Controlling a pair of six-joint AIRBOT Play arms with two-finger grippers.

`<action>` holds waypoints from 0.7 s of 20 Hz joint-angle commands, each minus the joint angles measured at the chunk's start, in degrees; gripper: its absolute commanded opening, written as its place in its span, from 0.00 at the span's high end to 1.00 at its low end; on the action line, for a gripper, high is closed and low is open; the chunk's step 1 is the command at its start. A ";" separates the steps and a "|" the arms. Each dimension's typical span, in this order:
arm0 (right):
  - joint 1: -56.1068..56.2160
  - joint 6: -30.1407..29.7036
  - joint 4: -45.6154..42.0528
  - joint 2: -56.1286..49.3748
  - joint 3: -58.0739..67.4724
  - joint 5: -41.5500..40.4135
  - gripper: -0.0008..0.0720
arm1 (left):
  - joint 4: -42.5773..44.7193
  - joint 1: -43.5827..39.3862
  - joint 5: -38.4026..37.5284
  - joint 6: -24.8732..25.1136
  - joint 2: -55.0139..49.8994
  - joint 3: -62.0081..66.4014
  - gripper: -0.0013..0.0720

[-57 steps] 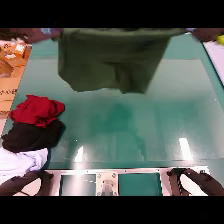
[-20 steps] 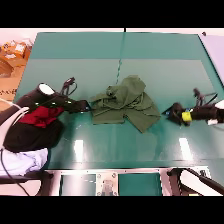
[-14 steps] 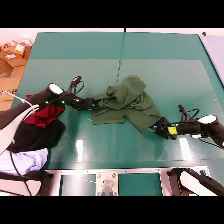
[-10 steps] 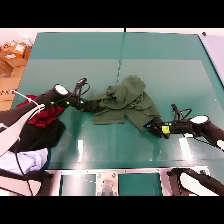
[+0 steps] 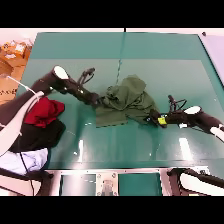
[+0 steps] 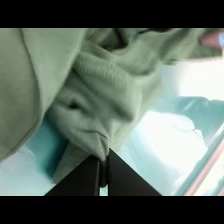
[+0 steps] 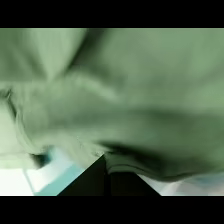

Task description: Fold the shirts.

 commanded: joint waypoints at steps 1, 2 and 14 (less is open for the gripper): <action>-6.78 7.45 -16.26 -0.15 8.81 9.66 0.97 | 1.73 5.42 -6.32 -4.66 2.69 9.97 0.95; -9.70 9.79 -20.22 0.57 12.59 12.76 0.96 | 1.55 8.13 -6.29 -5.35 4.85 13.20 0.95; -19.58 19.32 -22.38 20.15 73.42 24.50 0.96 | 0.44 18.69 14.01 -6.32 36.24 41.77 0.95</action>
